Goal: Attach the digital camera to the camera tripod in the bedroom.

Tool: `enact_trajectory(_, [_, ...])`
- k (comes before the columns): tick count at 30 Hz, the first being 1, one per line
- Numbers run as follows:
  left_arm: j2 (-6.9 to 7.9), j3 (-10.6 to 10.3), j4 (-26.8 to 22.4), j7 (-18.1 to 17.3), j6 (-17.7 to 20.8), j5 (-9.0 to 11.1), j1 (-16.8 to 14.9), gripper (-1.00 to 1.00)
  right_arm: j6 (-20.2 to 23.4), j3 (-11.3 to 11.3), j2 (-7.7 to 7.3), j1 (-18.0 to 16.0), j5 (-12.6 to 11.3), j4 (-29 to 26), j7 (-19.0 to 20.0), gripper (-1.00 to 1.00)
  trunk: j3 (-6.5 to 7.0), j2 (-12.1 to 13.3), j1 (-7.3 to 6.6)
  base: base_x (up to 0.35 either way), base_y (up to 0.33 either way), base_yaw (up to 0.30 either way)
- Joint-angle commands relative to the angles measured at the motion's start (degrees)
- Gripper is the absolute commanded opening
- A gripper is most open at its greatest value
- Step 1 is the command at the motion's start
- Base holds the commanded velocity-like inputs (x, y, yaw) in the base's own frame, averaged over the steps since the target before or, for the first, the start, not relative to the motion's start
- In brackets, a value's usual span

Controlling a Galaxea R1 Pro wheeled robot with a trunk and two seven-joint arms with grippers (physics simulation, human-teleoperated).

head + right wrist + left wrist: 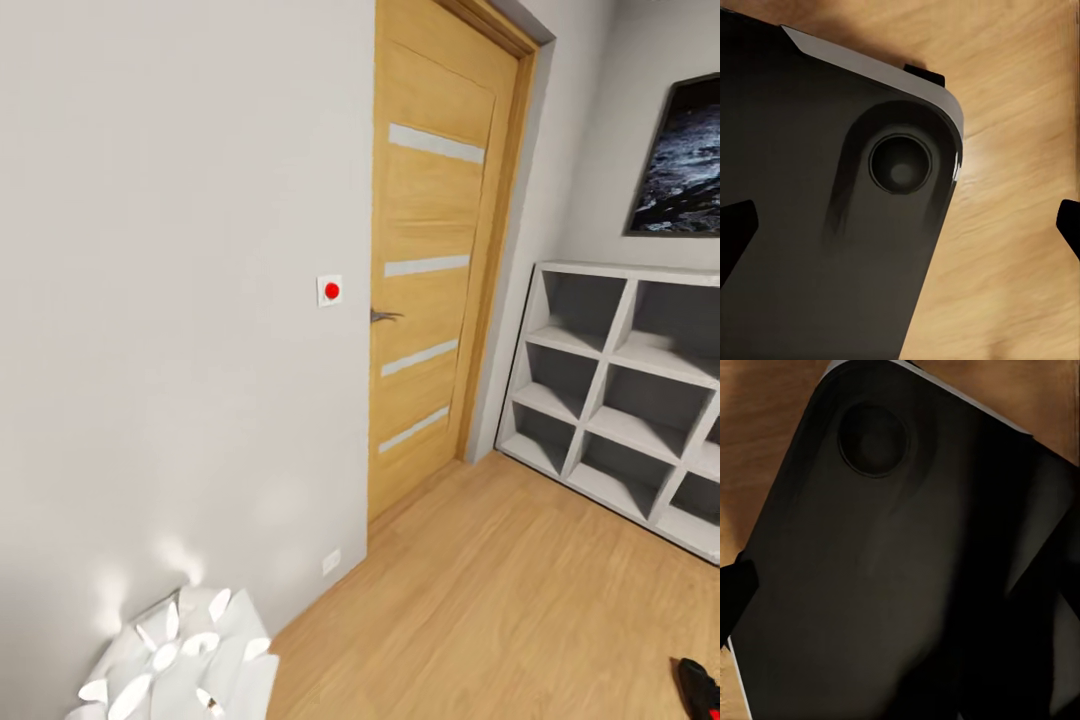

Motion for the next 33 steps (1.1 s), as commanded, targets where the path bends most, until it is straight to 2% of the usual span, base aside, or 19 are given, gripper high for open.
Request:
enact_trajectory(1, [-0.04, 0.4, 0.0, 0.0, -0.1, 0.0, 0.0, 1.00, -0.1, -0.1, 0.00, 0.0, 0.3, 0.0, 0.0, 1.00, -0.04, 0.0, 0.03, 0.324, 0.000, -0.291])
enact_trajectory(12, [-0.08, 0.4, -0.1, 0.0, -0.2, 0.0, 0.0, 1.00, -0.1, -0.1, 0.00, 0.0, 0.3, 0.0, 0.0, 1.00, -0.04, 0.0, 0.03, 0.257, 0.000, -0.291])
enact_trajectory(33, [-0.05, 0.4, -0.1, 0.0, -0.2, 0.1, 0.0, 1.00, -0.1, -0.1, 0.00, 0.0, 0.3, 0.0, 0.0, 1.00, -0.04, 0.0, 0.03, 0.015, 0.000, -0.292])
